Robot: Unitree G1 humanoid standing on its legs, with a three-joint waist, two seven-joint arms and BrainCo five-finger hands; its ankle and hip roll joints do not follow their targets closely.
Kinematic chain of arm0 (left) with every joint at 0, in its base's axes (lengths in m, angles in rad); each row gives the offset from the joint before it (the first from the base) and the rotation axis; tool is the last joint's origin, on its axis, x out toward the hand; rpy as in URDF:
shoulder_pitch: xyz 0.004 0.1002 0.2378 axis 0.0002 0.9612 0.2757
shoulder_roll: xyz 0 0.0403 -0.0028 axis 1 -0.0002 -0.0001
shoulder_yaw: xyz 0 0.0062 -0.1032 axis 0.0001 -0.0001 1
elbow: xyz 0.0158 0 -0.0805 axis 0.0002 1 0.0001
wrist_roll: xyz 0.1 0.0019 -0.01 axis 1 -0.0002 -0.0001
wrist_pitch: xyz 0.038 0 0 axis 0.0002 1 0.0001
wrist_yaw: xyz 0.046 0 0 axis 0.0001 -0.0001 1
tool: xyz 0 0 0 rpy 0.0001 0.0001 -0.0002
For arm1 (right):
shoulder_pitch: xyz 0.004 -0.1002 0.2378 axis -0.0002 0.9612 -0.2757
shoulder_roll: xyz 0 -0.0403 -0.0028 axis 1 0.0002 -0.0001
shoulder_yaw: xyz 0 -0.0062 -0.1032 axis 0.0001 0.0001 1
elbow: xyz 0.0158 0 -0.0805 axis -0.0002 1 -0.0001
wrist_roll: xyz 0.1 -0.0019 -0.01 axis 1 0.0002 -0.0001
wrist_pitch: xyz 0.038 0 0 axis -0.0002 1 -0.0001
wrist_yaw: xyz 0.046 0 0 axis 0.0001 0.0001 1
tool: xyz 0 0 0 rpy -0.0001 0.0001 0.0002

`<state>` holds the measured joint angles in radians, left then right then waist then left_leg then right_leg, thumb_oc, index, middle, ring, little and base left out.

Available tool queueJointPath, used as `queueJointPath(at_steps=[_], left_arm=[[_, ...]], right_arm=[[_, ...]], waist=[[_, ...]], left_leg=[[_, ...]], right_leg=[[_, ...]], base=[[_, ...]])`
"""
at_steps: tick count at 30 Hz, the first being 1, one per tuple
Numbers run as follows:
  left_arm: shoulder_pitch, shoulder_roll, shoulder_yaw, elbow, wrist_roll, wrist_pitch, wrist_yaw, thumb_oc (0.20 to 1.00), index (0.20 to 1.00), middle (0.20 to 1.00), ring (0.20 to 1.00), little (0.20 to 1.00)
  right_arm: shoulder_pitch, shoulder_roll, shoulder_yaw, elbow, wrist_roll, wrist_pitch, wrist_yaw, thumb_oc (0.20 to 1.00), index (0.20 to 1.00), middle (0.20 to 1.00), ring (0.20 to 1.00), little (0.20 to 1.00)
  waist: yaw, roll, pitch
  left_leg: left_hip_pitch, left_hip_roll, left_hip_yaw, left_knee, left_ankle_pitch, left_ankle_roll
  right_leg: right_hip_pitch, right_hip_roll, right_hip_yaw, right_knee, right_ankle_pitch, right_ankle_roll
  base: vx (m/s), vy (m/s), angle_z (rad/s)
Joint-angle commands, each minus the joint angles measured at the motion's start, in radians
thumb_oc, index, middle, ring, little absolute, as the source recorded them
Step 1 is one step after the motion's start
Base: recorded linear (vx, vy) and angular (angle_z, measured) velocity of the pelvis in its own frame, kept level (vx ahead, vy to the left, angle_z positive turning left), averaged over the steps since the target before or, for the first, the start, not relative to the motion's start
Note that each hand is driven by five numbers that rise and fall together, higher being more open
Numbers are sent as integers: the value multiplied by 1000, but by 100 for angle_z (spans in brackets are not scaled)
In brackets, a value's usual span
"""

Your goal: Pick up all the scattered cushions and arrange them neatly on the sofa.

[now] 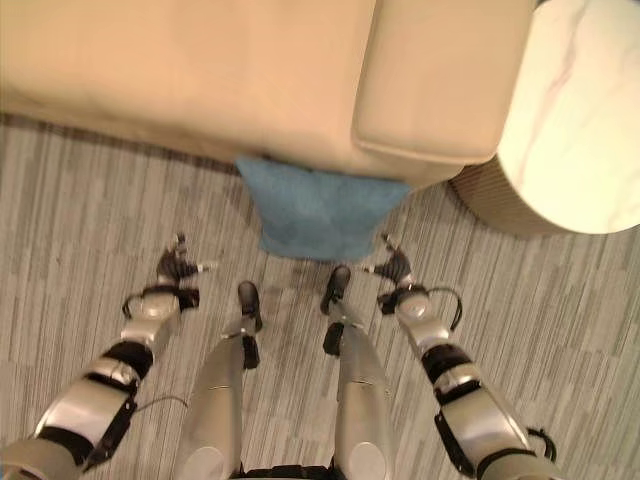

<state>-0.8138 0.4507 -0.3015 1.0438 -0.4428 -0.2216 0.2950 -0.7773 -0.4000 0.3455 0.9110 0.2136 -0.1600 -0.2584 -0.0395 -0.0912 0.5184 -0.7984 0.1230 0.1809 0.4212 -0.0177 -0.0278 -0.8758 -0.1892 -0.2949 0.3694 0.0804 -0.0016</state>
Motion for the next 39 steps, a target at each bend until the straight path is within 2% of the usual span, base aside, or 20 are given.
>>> queueJointPath(at_steps=[1, 4, 5, 7, 17, 23, 27, 32, 39], left_arm=[[96, 4, 3, -24, -9, -39, 59, 1000, 1000, 1000, 1000, 1000], [7, 16, -6, -26, -16, -31, 88, 1000, 1000, 1000, 1000, 1000], [-44, 20, -14, -6, -22, -26, 106, 1000, 1000, 1000, 1000, 1000], [-86, 29, -21, 16, -33, -23, 120, 1000, 1000, 1000, 1000, 1000], [-180, 29, -57, 49, -71, -6, 118, 1000, 1000, 1000, 1000, 1000], [-316, 42, -118, 113, -74, 17, 120, 1000, 1000, 1000, 1000, 1000], [-404, 40, -160, 122, -87, 27, 131, 1000, 1000, 1000, 1000, 1000], [-473, 25, -189, 92, -115, 26, 145, 1000, 1000, 1000, 1000, 1000], [-504, -32, -211, 35, -113, 31, 172, 1000, 1000, 1000, 1000, 1000]], right_arm=[[94, -42, 10, -9, 42, -41, -67, 1000, 1000, 1000, 1000, 1000], [12, -70, 2, 20, 44, -37, -108, 1000, 1000, 1000, 1000, 1000], [-44, -82, 1, 63, 27, -28, -155, 1000, 1000, 1000, 1000, 1000], [-92, -88, 2, 98, 36, -21, -176, 1000, 1000, 1000, 1000, 1000], [-220, -122, 53, 156, 54, -9, -167, 1000, 1000, 1000, 1000, 1000], [-364, -126, 113, 224, 93, -4, -170, 1000, 1000, 1000, 1000, 1000], [-451, -113, 157, 230, 110, 2, -181, 1000, 1000, 1000, 1000, 1000], [-514, -74, 194, 149, 135, -7, -195, 1000, 1000, 1000, 1000, 1000], [-548, 49, 216, -43, 156, -34, -216, 1000, 1000, 1000, 1000, 1000]], waist=[[6, 24, -135], [-5, 36, -136], [-11, 42, -134], [-17, 46, -133], [-19, 58, -140], [-21, 64, -132], [-25, 66, -115], [-33, 64, -95], [-40, 56, -88]], left_leg=[[-73, 19, -14, 45, -16, -31], [-187, 26, -21, 110, -35, -24], [-238, 30, -21, 141, -43, -23], [-279, 30, -23, 167, -51, -19], [-413, 22, -25, 220, -63, -8], [-500, 21, -29, 252, -62, -2], [-568, 23, -33, 311, -78, 3], [-635, 35, -35, 385, -97, 7], [-692, 60, -43, 465, -128, 23]], right_leg=[[2, -45, 69, 93, -94, 122], [-112, -54, 91, 159, -110, 114], [-162, -54, 98, 185, -117, 110], [-206, -49, 104, 209, -119, 109], [-353, -44, 129, 264, -129, 105], [-444, -41, 141, 305, -132, 104], [-510, -31, 152, 344, -135, 99], [-579, -12, 165, 390, -135, 97], [-642, 17, 177, 435, -134, 90]], base=[[6, 18, -11], [17, 6, -2], [44, 42, 2], [40, 46, -1], [19, 2, -4], [0, 0, 0], [6, -1, -2], [26, -5, -14], [26, 4, -13]])
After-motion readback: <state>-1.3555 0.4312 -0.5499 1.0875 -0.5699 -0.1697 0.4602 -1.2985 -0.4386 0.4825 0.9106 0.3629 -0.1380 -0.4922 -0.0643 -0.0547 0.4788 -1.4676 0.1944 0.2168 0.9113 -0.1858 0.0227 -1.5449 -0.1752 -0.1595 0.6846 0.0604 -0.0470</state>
